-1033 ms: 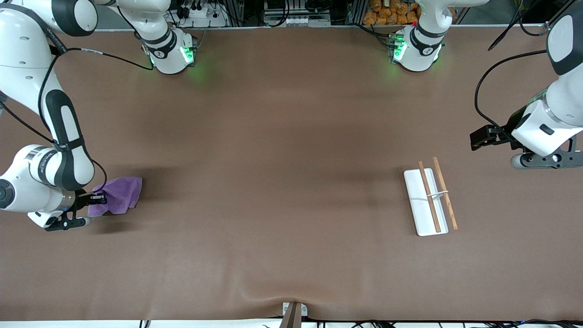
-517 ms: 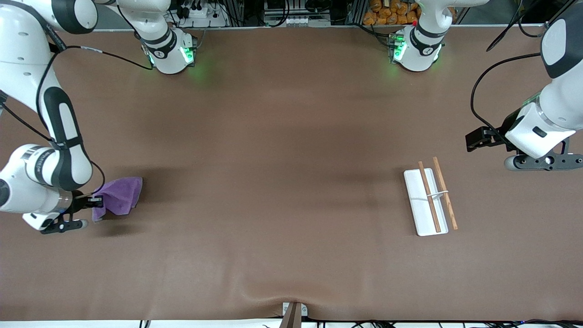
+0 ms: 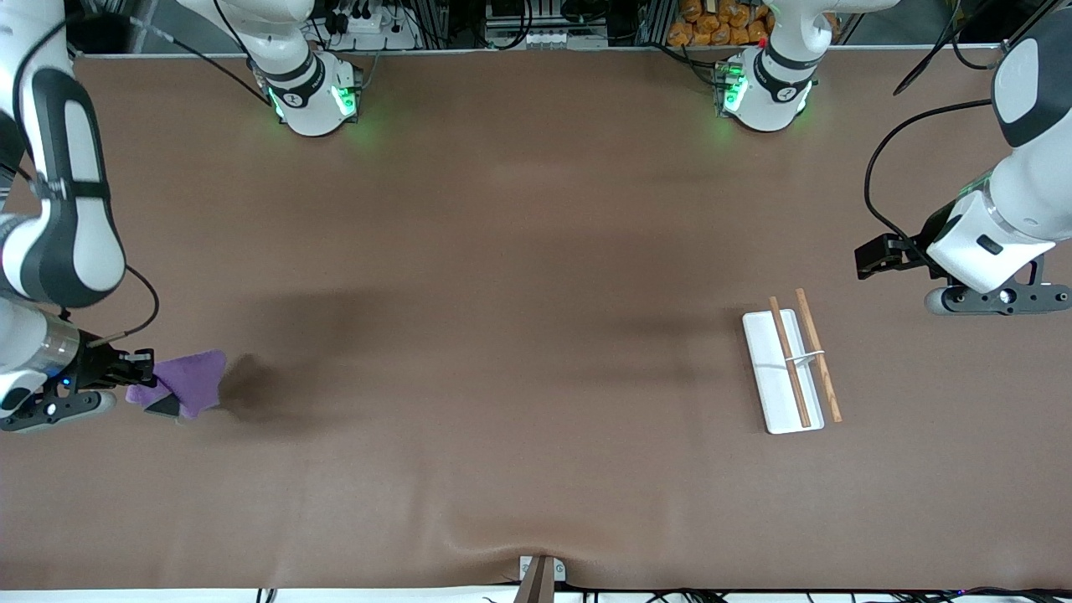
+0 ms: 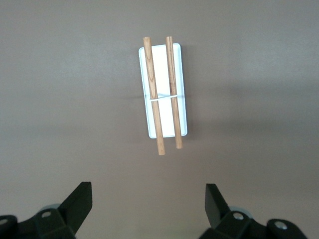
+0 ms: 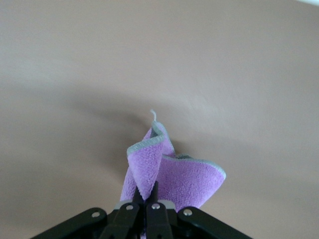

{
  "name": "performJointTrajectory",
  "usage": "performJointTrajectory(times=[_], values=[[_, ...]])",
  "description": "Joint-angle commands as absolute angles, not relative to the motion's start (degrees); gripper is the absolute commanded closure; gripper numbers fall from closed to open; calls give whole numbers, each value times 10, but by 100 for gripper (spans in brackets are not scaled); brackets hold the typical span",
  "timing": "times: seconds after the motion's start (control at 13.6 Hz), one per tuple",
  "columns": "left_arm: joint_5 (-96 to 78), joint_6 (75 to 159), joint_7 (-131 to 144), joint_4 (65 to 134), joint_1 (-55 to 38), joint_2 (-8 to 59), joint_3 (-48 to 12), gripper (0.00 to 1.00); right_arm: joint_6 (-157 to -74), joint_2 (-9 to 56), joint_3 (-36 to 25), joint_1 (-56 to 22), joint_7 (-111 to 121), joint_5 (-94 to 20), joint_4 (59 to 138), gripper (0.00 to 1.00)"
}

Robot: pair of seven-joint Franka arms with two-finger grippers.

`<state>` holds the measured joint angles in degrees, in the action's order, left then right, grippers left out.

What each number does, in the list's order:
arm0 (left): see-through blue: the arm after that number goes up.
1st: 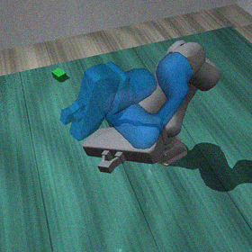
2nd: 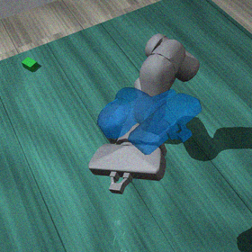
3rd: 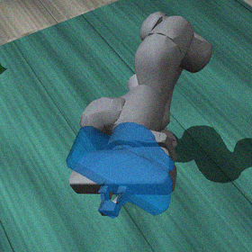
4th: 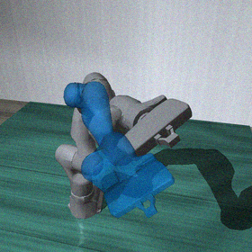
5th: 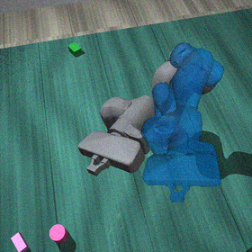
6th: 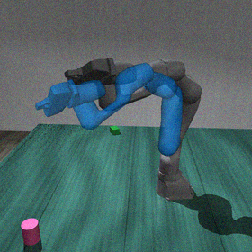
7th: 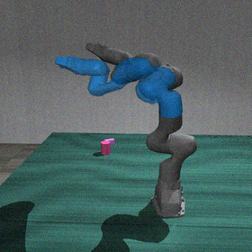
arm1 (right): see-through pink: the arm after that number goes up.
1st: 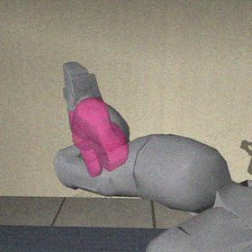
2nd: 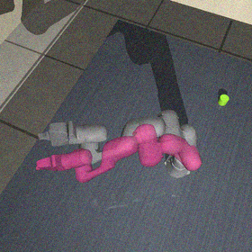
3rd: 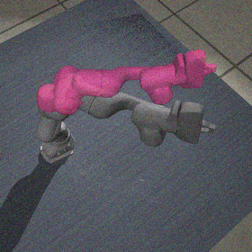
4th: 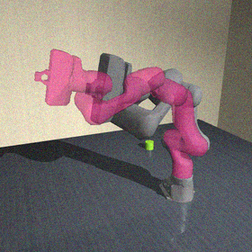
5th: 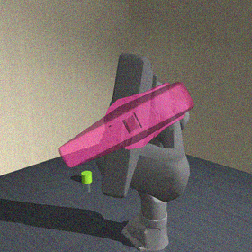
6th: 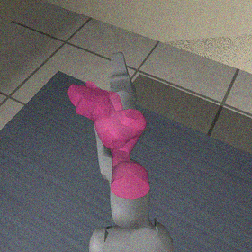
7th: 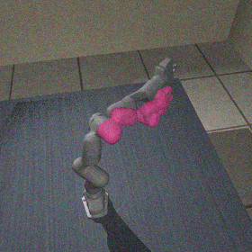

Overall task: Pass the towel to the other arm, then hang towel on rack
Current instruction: 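Close the right gripper on the purple towel's edge, then lift the towel with the right gripper while the left gripper approaches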

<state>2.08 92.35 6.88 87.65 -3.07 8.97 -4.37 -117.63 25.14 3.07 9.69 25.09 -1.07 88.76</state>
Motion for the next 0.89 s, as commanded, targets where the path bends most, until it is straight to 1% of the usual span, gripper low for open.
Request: performJointTrajectory(times=[0.0, 0.15, 0.37, 0.52, 0.66, 0.81], values=[[11, 929, 63, 889, -27, 80, -45, 0, -1172, 218, 68, 90, 265, -17, 891, 100], [11, 929, 62, 890, -26, 79, -45, 0, -1165, 205, 90, 83, 259, -18, 888, 100], [11, 930, 63, 889, -24, 80, -45, 0, -1131, 189, 111, 82, 243, -18, 882, 100], [8, 949, 66, 888, -31, 86, -45, 0, -1108, 184, 129, 80, 220, -18, 859, 100], [-66, 961, 74, 872, -32, 119, -44, 0, -1078, 185, 141, 77, 219, -32, 842, 100], [-159, 1007, 90, 860, -32, 151, -43, 0, -1078, 185, 175, 73, 220, -40, 830, 100]])
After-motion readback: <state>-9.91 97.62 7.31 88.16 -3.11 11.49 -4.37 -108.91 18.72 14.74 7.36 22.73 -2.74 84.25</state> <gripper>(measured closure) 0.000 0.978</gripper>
